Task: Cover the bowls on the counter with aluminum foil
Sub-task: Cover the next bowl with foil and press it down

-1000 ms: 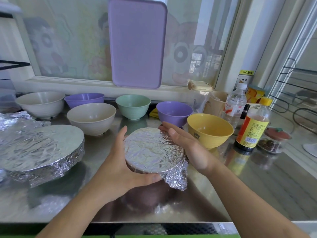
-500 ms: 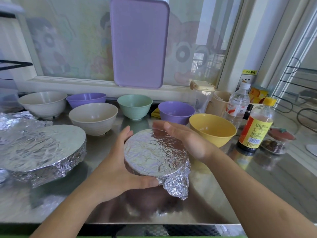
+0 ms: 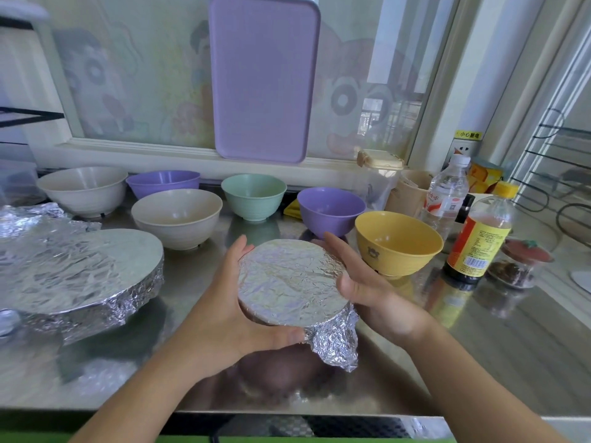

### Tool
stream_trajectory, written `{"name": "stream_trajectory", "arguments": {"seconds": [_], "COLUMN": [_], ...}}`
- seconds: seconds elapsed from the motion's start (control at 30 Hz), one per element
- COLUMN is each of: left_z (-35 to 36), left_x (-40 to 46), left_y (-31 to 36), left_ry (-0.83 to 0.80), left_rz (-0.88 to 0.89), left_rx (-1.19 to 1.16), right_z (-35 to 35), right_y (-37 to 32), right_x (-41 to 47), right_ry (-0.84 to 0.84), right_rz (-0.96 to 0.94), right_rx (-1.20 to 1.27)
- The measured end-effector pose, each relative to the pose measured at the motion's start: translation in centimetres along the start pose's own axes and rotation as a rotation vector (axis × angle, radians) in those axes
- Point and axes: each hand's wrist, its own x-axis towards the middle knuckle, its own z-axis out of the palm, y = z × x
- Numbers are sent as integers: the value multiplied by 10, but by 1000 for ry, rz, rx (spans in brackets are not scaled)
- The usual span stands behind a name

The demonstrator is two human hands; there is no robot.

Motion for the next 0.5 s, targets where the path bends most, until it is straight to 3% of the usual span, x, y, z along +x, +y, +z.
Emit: {"name": "stream_trajectory", "arguments": {"seconds": [0.17, 0.5], "left_z": [1, 9], "left_x": [0, -1], "left_y": [1, -4], "left_ry": [4, 52], "left_rz": [-6, -10], "left_rx": [-11, -49], "right_z": [-6, 1], "right_y": [12, 15], "right_x": [-14, -13], "right_ry": [-81, 9], "right_rz": [67, -17], "right_rx": [-184, -253]}}
